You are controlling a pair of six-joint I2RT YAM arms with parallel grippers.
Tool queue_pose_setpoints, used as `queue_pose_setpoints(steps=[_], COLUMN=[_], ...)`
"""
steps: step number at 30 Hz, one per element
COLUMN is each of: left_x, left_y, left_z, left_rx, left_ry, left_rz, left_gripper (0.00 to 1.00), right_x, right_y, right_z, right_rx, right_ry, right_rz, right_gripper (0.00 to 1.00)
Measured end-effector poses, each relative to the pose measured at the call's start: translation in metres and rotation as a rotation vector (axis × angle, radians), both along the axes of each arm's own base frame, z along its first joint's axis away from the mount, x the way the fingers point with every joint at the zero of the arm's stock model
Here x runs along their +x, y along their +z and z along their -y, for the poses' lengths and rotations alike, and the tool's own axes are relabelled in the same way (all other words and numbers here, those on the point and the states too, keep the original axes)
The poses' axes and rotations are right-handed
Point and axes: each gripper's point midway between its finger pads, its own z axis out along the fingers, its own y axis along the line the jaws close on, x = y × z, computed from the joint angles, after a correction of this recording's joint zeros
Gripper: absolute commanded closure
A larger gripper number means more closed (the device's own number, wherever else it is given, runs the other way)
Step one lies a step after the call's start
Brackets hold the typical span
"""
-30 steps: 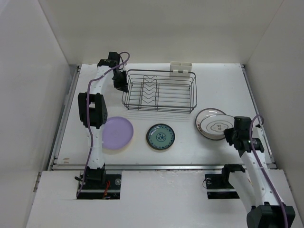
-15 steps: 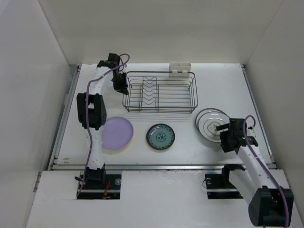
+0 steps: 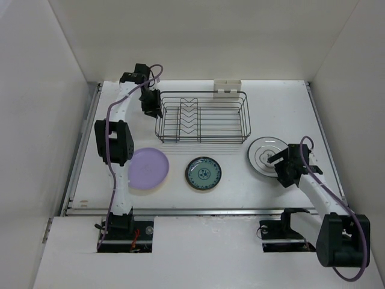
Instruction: Unload the plates from the dish rack
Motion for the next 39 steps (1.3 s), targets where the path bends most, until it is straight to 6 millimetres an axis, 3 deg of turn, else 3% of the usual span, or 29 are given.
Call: queue_pose_setpoints(steps=[10,14,16,17,18,21,22,26,29,32,34,36,39], left_x=[0.006,0.003,0.002,0.0,-0.001,-0.007,-0.009,-0.032,-0.059,-0.089,-0.109,-0.125,-0.151], left_y=[0.021,0.023,0.029,0.035,0.043,0.077,0.091,0.153,0.201,0.238,0.253,0.259,0.251], left_z=[-0.002,-0.006,-0.01,-0.012,-0.015,-0.027,-0.035,-0.081,-0.13,-0.174,-0.193,-0.198,-0.198], left_rx=[0.003,0.022,0.041,0.053,0.067,0.121,0.154,0.325,0.436,0.516,0.563,0.591,0.616], left_ry=[-0.015,-0.026,-0.031,-0.034,-0.036,-0.024,-0.01,0.102,0.243,0.38,0.442,0.461,0.452], left_rz=[0.044,0.047,0.06,0.071,0.09,0.17,0.206,0.357,0.456,0.524,0.546,0.554,0.533], left_gripper=[0.73,0.64,0.59,0.56,0.52,0.42,0.29,0.0,0.0,0.0,0.0,0.0,0.0], right_x=[0.02,0.012,0.007,0.003,0.001,-0.004,-0.006,-0.019,-0.023,-0.022,-0.022,-0.025,-0.037], right_y=[-0.001,0.023,0.047,0.063,0.079,0.145,0.167,0.251,0.299,0.327,0.337,0.345,0.355], right_z=[-0.003,-0.001,0.004,0.008,0.011,0.018,0.02,0.027,0.028,0.029,0.029,0.03,0.032], right_rx=[-0.004,-0.017,-0.046,-0.066,-0.08,-0.134,-0.151,-0.214,-0.252,-0.289,-0.311,-0.335,-0.378], right_ry=[0.058,0.05,0.031,0.018,0.007,-0.002,-0.005,-0.015,0.004,0.032,0.054,0.073,0.095], right_rz=[-0.055,0.01,0.084,0.122,0.162,0.325,0.374,0.524,0.59,0.609,0.602,0.6,0.607], right_gripper=[0.1,0.1,0.08,0.0,0.0,0.0,0.0,0.0,0.0,0.0,0.0,0.0,0.0])
